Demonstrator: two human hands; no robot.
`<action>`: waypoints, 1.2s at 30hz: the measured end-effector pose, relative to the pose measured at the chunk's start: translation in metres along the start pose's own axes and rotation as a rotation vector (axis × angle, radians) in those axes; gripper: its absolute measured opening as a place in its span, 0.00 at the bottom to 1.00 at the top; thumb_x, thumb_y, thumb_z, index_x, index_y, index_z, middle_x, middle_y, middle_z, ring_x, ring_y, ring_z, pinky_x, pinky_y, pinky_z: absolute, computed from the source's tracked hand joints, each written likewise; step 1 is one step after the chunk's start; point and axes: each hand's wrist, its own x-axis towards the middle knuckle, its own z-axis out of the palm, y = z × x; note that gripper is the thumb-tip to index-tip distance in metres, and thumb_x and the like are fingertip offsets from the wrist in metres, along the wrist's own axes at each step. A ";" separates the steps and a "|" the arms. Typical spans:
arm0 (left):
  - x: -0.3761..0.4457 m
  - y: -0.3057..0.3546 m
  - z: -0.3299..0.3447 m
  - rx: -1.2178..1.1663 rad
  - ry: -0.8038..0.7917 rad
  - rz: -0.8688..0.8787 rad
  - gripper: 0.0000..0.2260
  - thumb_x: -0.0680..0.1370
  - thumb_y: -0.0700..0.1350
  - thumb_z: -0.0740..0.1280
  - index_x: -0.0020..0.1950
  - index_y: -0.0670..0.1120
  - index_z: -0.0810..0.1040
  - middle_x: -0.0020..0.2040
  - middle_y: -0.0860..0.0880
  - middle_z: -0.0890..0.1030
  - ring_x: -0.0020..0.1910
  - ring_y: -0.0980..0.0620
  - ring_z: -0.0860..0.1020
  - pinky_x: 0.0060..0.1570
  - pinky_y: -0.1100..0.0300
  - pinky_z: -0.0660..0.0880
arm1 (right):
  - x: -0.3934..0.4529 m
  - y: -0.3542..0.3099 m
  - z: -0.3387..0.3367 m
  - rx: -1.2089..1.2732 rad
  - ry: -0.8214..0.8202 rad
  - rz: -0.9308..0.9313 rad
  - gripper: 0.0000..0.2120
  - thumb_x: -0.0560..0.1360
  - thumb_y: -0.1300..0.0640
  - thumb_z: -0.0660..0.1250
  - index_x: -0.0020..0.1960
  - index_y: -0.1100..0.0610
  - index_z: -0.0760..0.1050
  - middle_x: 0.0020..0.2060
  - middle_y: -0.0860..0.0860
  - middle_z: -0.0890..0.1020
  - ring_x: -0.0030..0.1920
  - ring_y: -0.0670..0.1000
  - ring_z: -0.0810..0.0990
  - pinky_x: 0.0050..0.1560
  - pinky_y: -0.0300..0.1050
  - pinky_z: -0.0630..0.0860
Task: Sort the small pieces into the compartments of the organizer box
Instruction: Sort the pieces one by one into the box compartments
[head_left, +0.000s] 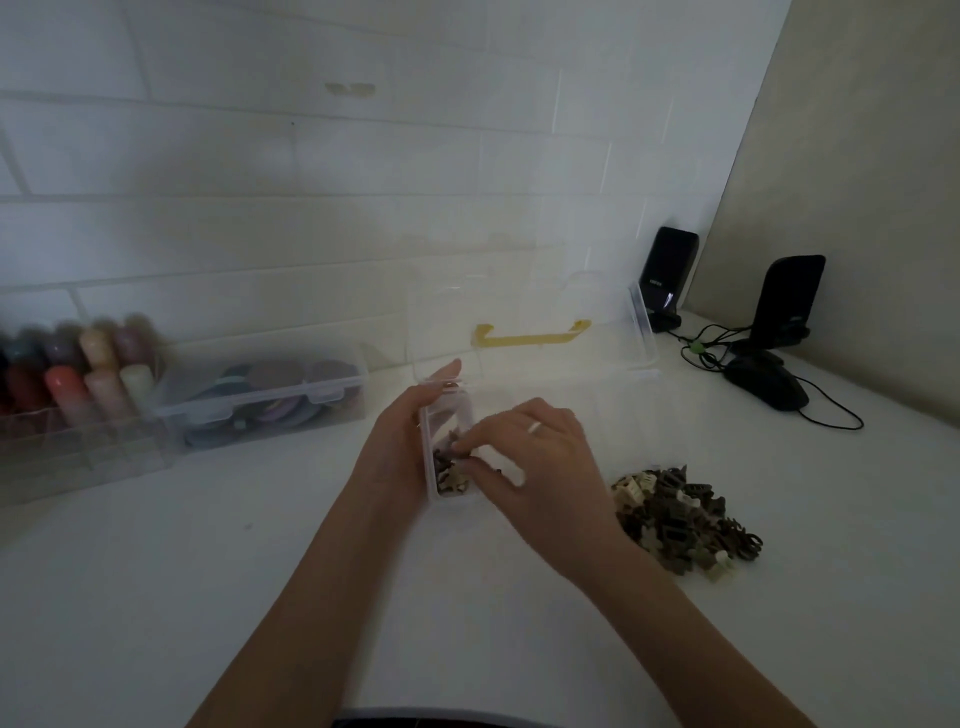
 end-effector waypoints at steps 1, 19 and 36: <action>0.000 0.000 0.000 -0.019 -0.015 -0.019 0.23 0.69 0.46 0.67 0.65 0.49 0.78 0.47 0.46 0.80 0.42 0.49 0.78 0.39 0.58 0.72 | 0.004 -0.002 0.006 -0.076 -0.004 -0.033 0.02 0.70 0.53 0.69 0.42 0.50 0.77 0.37 0.43 0.82 0.43 0.50 0.75 0.44 0.47 0.65; 0.006 -0.004 -0.007 -0.050 -0.041 -0.019 0.19 0.66 0.45 0.71 0.57 0.50 0.83 0.53 0.44 0.78 0.52 0.47 0.76 0.52 0.53 0.73 | -0.012 0.013 -0.008 -0.148 -0.034 0.050 0.07 0.72 0.55 0.63 0.47 0.49 0.78 0.50 0.42 0.81 0.51 0.46 0.75 0.53 0.45 0.65; -0.009 0.002 0.008 0.016 0.046 0.059 0.11 0.78 0.41 0.59 0.52 0.48 0.81 0.50 0.50 0.81 0.51 0.53 0.79 0.38 0.62 0.76 | -0.069 0.086 -0.078 -0.303 -0.302 0.919 0.17 0.81 0.48 0.50 0.63 0.49 0.71 0.54 0.51 0.80 0.57 0.53 0.76 0.68 0.53 0.59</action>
